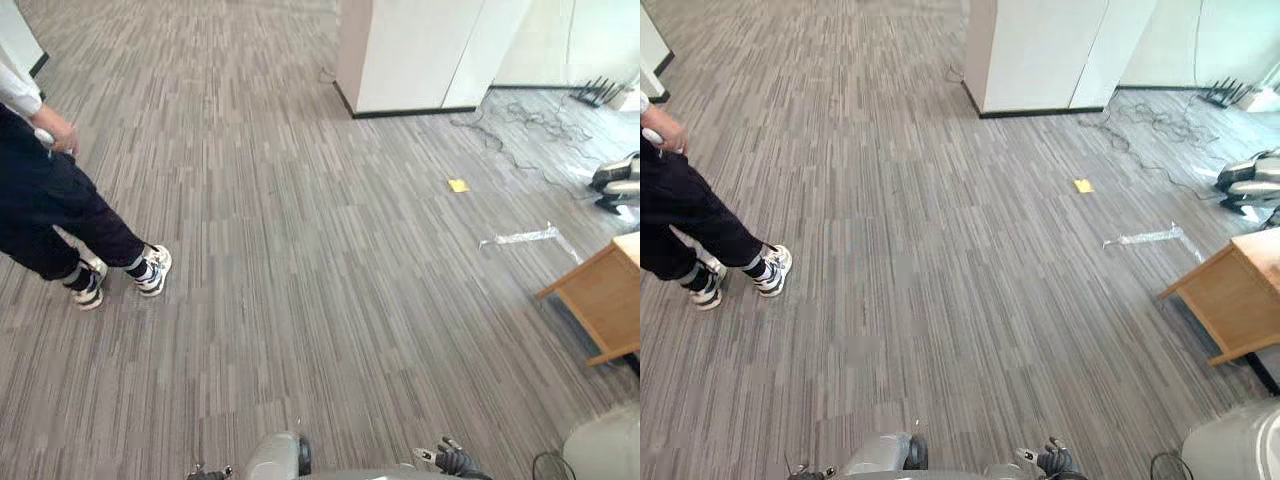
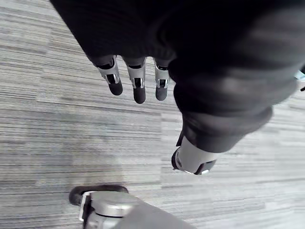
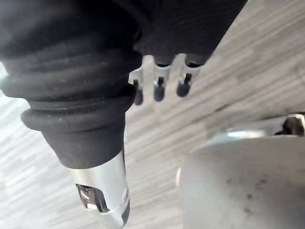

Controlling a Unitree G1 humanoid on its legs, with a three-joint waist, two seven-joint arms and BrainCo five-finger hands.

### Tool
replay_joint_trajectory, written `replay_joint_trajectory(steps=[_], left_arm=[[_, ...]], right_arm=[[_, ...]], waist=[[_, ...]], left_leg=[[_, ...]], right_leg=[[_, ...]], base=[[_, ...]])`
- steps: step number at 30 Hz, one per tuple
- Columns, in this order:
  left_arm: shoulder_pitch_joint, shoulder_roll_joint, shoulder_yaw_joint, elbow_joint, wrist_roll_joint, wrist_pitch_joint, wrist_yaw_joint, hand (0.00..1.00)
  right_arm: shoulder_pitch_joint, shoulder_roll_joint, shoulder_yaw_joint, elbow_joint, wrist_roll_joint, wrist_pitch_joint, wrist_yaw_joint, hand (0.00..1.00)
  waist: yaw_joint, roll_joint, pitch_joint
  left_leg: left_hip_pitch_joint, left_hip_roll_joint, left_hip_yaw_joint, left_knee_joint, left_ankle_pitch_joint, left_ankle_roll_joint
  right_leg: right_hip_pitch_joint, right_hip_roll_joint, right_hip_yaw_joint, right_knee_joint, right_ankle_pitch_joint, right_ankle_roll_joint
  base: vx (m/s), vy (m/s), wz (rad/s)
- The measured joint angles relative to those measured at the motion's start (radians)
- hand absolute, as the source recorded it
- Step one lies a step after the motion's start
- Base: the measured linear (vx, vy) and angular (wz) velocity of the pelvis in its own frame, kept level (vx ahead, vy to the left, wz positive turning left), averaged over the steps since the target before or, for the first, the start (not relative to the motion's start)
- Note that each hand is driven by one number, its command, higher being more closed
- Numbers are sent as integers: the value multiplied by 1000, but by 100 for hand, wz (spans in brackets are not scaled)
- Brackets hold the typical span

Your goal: Organize washtable

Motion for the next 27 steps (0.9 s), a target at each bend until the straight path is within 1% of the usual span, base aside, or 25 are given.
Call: replay_joint_trajectory(steps=[1,2,3,4,5,6,7,8,9,10,11,12,13,14,15,19,22,27], left_arm=[[-2,4,-16,0,0,0,1,0],[-3,4,-20,0,0,0,0,0],[-4,1,-19,0,1,0,0,0],[-7,-4,-16,0,1,0,1,0],[-8,-9,-13,0,1,0,1,0],[-10,-22,2,0,2,0,1,0],[-9,-30,18,-1,2,0,2,0],[-6,-29,23,-2,2,-1,1,0],[-4,-22,44,-5,5,-2,2,0],[-3,-26,54,1,8,0,4,0],[1,-51,61,8,12,1,5,0],[1,-56,61,10,12,1,4,0],[-5,-74,62,13,12,0,5,0],[-6,-74,61,19,11,-2,3,0],[-22,-9,-9,77,10,-3,4,0],[-22,-9,-9,77,10,-3,4,0],[-23,-5,-24,77,11,-4,4,0],[-24,-6,-29,77,12,-11,5,0]], right_arm=[[2,-2,0,0,-1,0,0,0],[2,-1,0,-1,-2,0,0,0],[6,-5,0,-2,-3,0,0,0],[10,-8,-1,-7,-2,0,-1,0],[11,-8,-2,-18,-2,0,-1,0],[18,-14,-10,-25,-2,0,-1,0],[28,-11,-14,-33,-1,0,-3,0],[36,-6,-14,-39,-1,1,-5,0],[51,9,-11,-41,-3,4,-6,0],[53,7,-12,-40,-5,5,-7,0],[55,-18,-4,-37,-10,7,-4,0],[58,-23,3,-38,-10,6,-4,0],[56,-40,3,-36,-10,6,-4,0],[56,-45,3,-28,-10,6,-5,0],[38,-25,30,31,-11,6,-4,0],[38,-26,30,31,-11,6,-4,0],[37,-35,39,30,-10,5,-5,0],[35,-37,43,21,-8,6,-7,0]], waist=[[0,0,1],[-1,3,1],[-10,11,0],[-26,21,0],[-27,28,1],[-31,47,0],[-30,51,-4],[-30,42,-10],[-24,13,-26],[-23,14,-32],[-23,47,-57],[-25,56,-63],[-25,87,-66],[-28,95,-69],[-50,52,-6],[-51,52,-6],[-53,52,-7],[-63,49,-13]], left_leg=[[68,-3,0,-44,1,1],[100,-2,-2,-66,1,1],[148,3,-15,-100,2,1],[181,14,-36,-124,2,0],[194,22,-42,-134,2,-1],[209,43,-53,-151,3,-16],[233,49,-54,-168,4,-41],[249,44,-57,-180,2,-56],[276,21,-68,-206,-7,-74],[288,19,-78,-210,-14,-86],[299,61,-82,-230,-2,-112],[306,72,-81,-243,5,-125],[324,95,-83,-278,12,-135],[329,105,-85,-294,17,-143],[378,56,-140,-341,16,-119],[377,56,-139,-341,16,-119],[361,52,-128,-349,17,-118],[324,38,-120,-395,52,-115]], right_leg=[[-39,-3,-64,36,-44,-74],[-55,-2,-95,26,-66,-112],[-85,1,-148,-39,-101,-171],[-114,3,-185,-129,-119,-202],[-128,3,-199,-187,-122,-207],[-142,6,-212,-328,-116,-213],[-137,9,-208,-493,-56,-218],[-134,3,-197,-562,16,-220],[-138,-18,-185,-643,193,-224],[-128,-20,-187,-642,155,-204],[-96,12,-200,-696,167,-225],[-79,24,-205,-728,171,-228],[-44,58,-215,-797,185,-235],[-27,72,-223,-833,194,-241],[127,58,-220,-1110,364,-209],[126,58,-219,-1109,364,-209],[102,53,-205,-1107,369,-204],[34,39,-201,-1095,373,-200]], base=[[402,66,1],[373,23,13],[409,-51,35],[332,-55,43],[363,-82,46],[261,-44,39],[329,-53,37],[321,-73,35],[310,-108,22],[377,-162,12],[344,-163,1],[366,-184,-8],[310,-155,-3],[184,-101,-3],[79,-35,2],[0,0,-1],[-8,1,-12],[-4,-1,-5]])
